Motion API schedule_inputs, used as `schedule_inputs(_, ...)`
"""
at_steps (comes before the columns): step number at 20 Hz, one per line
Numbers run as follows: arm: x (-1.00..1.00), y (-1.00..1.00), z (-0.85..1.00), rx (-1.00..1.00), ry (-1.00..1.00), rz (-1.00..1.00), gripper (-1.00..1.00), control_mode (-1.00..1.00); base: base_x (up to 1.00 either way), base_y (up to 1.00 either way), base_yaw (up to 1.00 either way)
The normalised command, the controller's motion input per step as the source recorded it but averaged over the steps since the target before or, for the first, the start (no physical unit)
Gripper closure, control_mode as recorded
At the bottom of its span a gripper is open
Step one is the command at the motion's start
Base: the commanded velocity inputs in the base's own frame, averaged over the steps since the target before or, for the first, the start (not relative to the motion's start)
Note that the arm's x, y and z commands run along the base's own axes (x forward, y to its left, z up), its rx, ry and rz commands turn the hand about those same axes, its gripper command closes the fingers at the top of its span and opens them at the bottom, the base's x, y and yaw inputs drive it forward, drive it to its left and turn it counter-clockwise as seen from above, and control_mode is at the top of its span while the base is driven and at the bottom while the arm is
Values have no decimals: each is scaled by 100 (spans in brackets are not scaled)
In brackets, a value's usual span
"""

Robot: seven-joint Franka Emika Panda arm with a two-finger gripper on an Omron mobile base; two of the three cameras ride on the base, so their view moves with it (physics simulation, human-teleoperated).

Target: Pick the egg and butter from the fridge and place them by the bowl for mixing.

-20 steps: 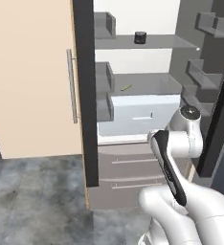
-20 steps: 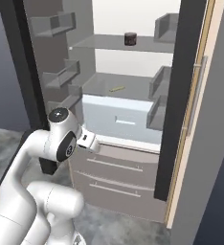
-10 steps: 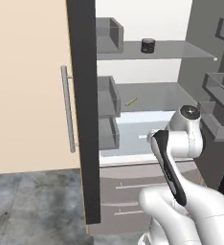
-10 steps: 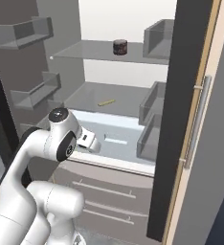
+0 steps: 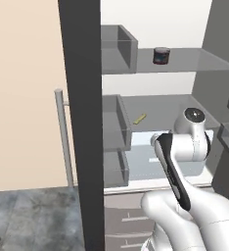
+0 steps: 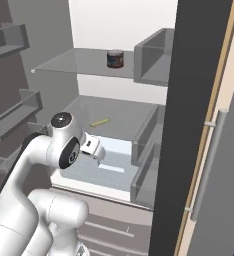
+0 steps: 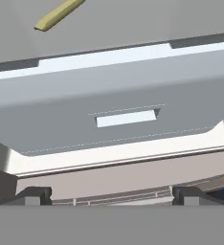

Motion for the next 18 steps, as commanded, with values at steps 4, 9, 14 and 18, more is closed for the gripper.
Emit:
schedule_inputs(4, 0, 0, 0, 0, 0, 0, -100, 100, 42, -14, 4)
schedule_inputs(9, 0, 0, 0, 0, 0, 0, -100, 100, 17, -6, 0)
schedule_inputs(14, 0, 0, 0, 0, 0, 0, -100, 100, 0, 0, 0)
schedule_inputs(18, 0, 0, 0, 0, 0, 0, -100, 100, -4, 3, 3)
